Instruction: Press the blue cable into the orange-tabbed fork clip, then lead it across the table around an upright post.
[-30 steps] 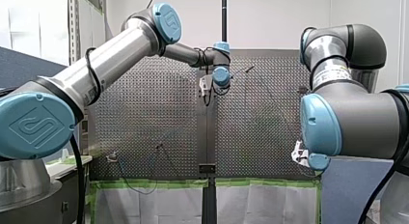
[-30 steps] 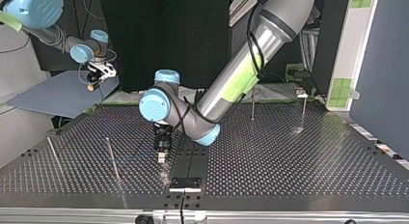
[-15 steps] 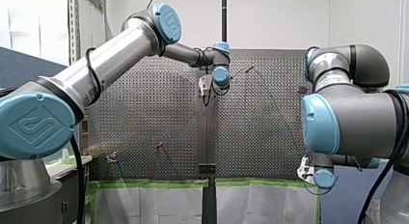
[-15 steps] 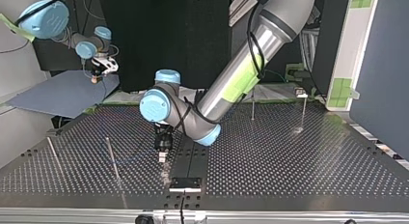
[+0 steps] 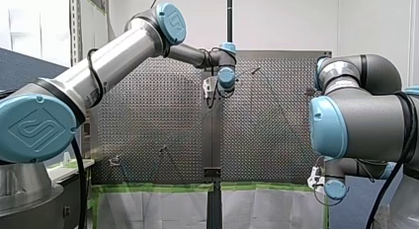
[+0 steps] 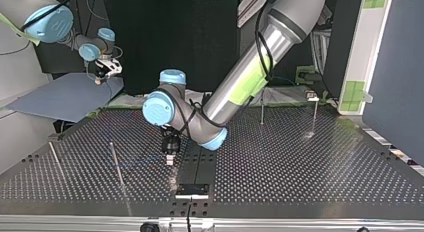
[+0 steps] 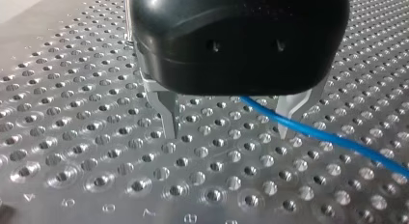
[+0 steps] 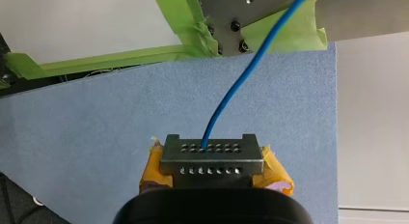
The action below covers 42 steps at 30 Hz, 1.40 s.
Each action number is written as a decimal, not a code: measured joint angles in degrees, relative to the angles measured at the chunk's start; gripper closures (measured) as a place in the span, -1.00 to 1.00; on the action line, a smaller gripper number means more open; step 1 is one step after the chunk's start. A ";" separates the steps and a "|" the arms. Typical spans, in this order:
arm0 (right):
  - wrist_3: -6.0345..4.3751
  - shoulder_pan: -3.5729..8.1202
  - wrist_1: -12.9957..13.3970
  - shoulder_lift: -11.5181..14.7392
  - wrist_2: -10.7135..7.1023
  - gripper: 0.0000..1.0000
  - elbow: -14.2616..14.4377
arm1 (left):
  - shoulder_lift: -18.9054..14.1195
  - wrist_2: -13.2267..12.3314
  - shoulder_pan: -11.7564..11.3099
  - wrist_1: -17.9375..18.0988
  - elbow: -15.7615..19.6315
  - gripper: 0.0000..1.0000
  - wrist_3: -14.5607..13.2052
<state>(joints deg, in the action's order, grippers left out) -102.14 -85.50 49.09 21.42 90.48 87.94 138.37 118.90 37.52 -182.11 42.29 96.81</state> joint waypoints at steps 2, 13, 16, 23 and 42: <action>0.07 0.02 -0.31 -0.01 -0.21 1.00 -0.34 | 0.00 0.73 0.54 -0.90 -0.43 -1.00 0.80; 0.27 0.04 -1.21 -0.06 -0.64 1.00 -0.69 | -0.01 -1.29 1.53 -7.11 -4.35 -1.00 6.93; 0.54 0.04 -1.36 -0.08 -0.65 1.00 -0.70 | -0.01 -1.45 1.39 -8.72 -4.69 -1.00 8.58; 1.75 -0.05 -1.69 -0.10 -0.45 1.00 -0.70 | -0.01 -1.92 1.03 -11.67 -5.27 -1.00 13.01; 2.39 -0.31 -1.86 -0.23 -0.55 1.00 -0.70 | -0.04 -6.80 -0.98 -13.49 -3.32 -1.00 23.84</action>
<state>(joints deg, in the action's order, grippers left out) -99.75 -85.81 47.23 21.20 89.94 87.24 138.33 112.10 36.55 -195.60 38.97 120.65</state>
